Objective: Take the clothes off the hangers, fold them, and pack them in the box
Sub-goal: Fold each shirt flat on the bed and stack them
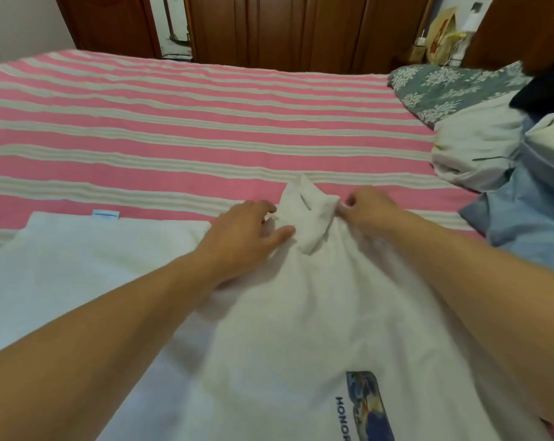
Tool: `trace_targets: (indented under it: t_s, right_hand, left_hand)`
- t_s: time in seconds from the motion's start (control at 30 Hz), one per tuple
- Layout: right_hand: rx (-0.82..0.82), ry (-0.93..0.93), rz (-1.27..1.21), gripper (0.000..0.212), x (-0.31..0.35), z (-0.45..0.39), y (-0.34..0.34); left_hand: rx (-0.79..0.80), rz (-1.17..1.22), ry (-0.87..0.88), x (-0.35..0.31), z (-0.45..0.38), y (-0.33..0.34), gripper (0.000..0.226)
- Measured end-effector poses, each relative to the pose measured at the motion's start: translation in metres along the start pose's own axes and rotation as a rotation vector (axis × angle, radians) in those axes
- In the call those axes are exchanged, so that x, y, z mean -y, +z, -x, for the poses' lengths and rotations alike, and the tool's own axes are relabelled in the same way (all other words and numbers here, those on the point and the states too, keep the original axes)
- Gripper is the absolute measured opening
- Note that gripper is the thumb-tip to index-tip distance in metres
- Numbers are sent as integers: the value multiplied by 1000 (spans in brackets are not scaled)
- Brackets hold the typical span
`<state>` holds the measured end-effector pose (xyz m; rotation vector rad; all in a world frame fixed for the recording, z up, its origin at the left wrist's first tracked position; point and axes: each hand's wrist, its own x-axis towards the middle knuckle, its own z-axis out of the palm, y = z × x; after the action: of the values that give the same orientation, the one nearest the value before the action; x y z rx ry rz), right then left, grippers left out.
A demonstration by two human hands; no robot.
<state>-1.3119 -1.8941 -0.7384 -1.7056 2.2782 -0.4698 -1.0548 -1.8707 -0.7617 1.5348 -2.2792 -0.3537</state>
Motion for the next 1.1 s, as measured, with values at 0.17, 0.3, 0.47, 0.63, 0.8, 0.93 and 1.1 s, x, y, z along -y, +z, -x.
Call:
trace_targets:
  t_s: [0.17,0.3,0.47,0.63,0.8,0.93,1.1]
  right_hand:
    - [-45,249,289,22,-40,4,-9]
    - [-111,-54,262,47,-17,2,-14]
    - [55,-112,131,38,26,-28,-21]
    - [238,70,287,58,49,-37,-15]
    - [170,62,10,11,74,-45,-16]
    - [79,-85,7,17,81,-48,-21]
    - [508,-197,-536,48,63,-42,-22]
  left_hand:
    - [-100,16,-130,9,-6,23,41]
    - [-122,-55,-75,5,-3,26,36]
    - [-179,-57,-39,9,-1,33,35]
    - [-200,-45,-32,10,0,35,33]
    - [-220,-22,-27,12,1,36,32]
    - [-222,-34,-16,10,1,35,33]
    - [-208,-50,-9,12,0,35,30]
